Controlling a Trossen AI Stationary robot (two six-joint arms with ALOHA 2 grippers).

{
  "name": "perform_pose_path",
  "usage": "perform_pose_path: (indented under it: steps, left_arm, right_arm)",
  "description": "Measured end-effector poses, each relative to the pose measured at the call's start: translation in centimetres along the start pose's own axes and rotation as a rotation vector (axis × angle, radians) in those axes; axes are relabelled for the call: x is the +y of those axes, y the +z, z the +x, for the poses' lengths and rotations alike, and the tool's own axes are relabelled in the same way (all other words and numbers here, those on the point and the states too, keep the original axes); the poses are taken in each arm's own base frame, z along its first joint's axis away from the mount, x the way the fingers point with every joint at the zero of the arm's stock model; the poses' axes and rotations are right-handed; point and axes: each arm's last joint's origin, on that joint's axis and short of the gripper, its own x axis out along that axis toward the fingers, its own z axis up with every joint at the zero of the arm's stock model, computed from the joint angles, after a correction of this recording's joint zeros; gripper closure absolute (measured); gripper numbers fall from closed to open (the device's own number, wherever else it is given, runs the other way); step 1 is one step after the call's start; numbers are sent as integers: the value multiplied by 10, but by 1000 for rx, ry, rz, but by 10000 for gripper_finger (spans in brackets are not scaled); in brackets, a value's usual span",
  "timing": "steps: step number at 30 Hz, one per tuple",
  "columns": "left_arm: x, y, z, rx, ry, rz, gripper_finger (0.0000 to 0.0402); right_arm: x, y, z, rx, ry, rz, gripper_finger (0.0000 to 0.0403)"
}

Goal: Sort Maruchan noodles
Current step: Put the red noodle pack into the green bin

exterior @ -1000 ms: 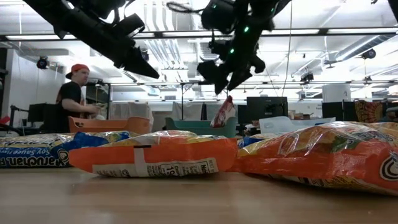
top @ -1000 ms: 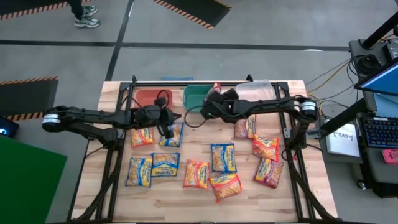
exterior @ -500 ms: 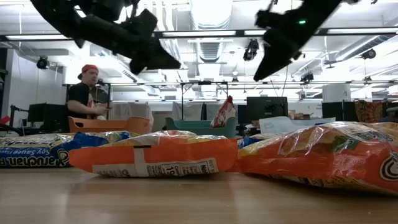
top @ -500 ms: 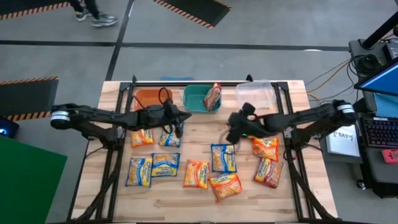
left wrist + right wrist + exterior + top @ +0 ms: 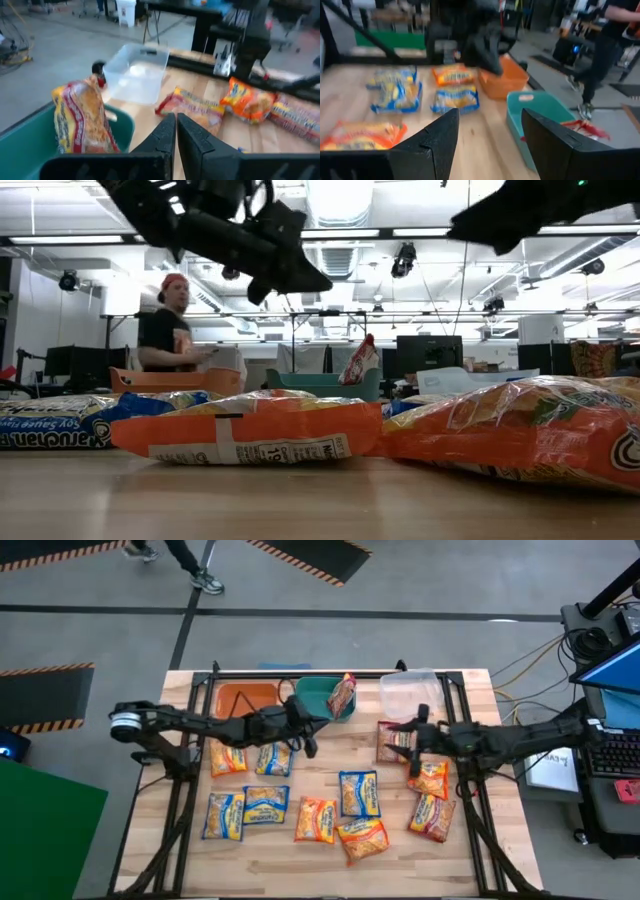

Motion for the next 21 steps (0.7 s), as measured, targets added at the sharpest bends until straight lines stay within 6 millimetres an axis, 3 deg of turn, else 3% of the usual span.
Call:
perform_pose_path:
  steps: [9, 16, 21]
  left_arm:
    - [9, 8, 29, 25, 49, 28, 378]
    - [22, 16, 50, 13, 157, 89, 287]
    - [30, 19, 76, 12, 243, 141, 220]
  right_arm:
    - [-4, -8, -20, -72, 58, 58, 197]
    - [-3, -18, -20, -52, 71, 86, 197]
    - [-3, -19, -20, -52, 70, 92, 197]
